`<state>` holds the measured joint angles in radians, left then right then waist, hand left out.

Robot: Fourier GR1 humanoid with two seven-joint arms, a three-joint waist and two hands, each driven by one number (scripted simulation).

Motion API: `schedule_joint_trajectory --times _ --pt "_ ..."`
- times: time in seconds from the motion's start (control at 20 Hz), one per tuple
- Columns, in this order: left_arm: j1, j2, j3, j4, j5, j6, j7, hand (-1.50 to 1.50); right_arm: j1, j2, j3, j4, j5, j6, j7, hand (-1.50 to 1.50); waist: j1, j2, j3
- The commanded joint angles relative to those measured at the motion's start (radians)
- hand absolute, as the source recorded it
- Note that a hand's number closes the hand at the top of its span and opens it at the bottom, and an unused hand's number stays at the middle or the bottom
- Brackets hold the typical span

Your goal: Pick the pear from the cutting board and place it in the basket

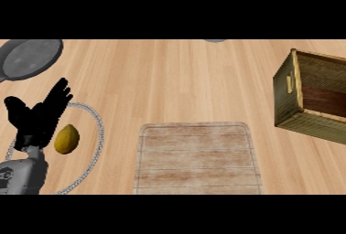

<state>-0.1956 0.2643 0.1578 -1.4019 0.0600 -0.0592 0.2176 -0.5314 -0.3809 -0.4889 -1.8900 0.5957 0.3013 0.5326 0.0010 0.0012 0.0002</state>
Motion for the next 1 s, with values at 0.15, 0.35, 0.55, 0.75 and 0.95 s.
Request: schedule_joint_trajectory --times 0.15,0.35,0.55,0.75,0.95 --pt "0.000 0.016 0.004 -0.057 0.018 -0.023 0.054 0.00 0.005 0.039 0.010 0.275 0.125 -0.246 -0.121 -1.50 0.018 0.002 0.001" --pt "0.013 -0.001 0.015 -0.050 0.007 -0.007 0.047 0.00 0.031 -0.055 -0.031 0.236 -0.040 -0.148 -0.158 -1.50 0.002 -0.002 0.000" --pt "-0.038 -0.005 0.017 0.005 -0.013 0.005 0.026 0.00 0.017 -0.084 -0.063 0.271 -0.112 -0.160 -0.205 -1.50 -0.002 -0.001 0.000" --pt "0.021 -0.020 -0.001 -0.026 -0.022 0.002 0.008 0.00 -0.094 -0.070 -0.151 0.263 -0.161 -0.225 -0.049 -1.50 0.002 -0.005 0.000" --pt "-0.011 -0.022 -0.004 -0.034 -0.024 0.016 0.054 0.00 -0.085 -0.101 -0.313 0.350 -0.263 -0.290 -0.089 -1.50 -0.005 -0.003 0.001"
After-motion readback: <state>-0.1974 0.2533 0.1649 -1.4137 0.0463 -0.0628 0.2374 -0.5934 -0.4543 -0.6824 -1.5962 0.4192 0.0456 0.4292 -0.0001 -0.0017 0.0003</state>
